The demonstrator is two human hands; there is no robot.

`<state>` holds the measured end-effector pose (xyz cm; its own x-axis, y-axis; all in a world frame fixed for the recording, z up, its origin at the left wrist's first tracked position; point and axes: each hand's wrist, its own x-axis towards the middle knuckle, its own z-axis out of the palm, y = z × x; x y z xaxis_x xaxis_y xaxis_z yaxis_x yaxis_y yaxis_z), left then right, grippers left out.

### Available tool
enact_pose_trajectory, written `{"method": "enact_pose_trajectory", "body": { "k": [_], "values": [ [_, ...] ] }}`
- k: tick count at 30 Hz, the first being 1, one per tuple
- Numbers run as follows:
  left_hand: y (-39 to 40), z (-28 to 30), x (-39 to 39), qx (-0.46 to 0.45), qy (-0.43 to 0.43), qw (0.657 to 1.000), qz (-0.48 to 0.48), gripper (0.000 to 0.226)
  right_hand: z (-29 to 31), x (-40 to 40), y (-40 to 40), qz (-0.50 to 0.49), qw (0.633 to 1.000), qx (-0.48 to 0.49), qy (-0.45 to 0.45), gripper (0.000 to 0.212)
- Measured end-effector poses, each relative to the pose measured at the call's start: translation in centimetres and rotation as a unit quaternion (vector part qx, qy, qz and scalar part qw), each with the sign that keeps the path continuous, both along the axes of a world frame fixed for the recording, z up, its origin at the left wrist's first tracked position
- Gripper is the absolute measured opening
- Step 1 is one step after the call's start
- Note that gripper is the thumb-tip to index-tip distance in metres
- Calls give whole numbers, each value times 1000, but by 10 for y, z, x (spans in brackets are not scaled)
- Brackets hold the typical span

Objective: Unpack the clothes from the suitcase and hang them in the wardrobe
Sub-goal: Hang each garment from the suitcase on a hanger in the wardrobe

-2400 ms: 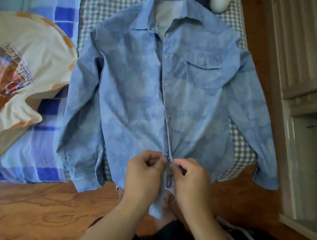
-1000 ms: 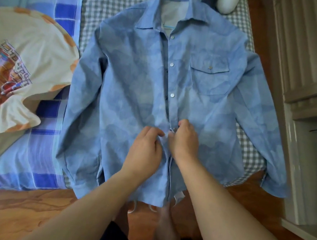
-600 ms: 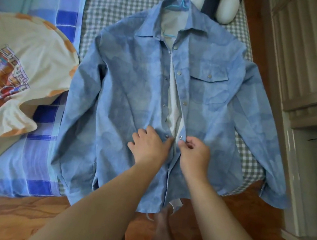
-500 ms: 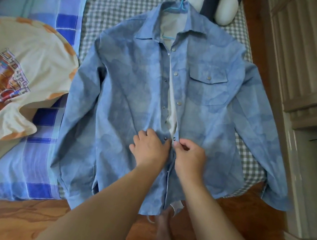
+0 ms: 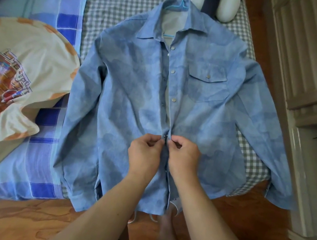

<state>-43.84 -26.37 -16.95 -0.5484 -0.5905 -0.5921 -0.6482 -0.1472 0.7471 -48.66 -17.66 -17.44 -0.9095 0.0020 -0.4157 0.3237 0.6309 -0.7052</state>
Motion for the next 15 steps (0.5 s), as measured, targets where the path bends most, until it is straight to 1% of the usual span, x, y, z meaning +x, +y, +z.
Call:
{"method": "enact_pose_trajectory", "body": {
  "k": [6, 8, 12, 15],
  "values": [
    [1, 1, -5, -27, -5, 999, -27, 9, 2, 1, -2, 18, 999, 23, 26, 12],
    [1, -1, -4, -23, -2, 999, -28, 10, 3, 1, -2, 27, 999, 29, 31, 13],
    [-1, -2, -4, -3, 2, 999, -32, 12, 4, -1, -4, 69, 995, 58, 45, 10],
    [-4, -3, -8, -19, 8, 998, -67, 15, 7, -5, -5, 95, 991, 73, 65, 10]
  ]
}}
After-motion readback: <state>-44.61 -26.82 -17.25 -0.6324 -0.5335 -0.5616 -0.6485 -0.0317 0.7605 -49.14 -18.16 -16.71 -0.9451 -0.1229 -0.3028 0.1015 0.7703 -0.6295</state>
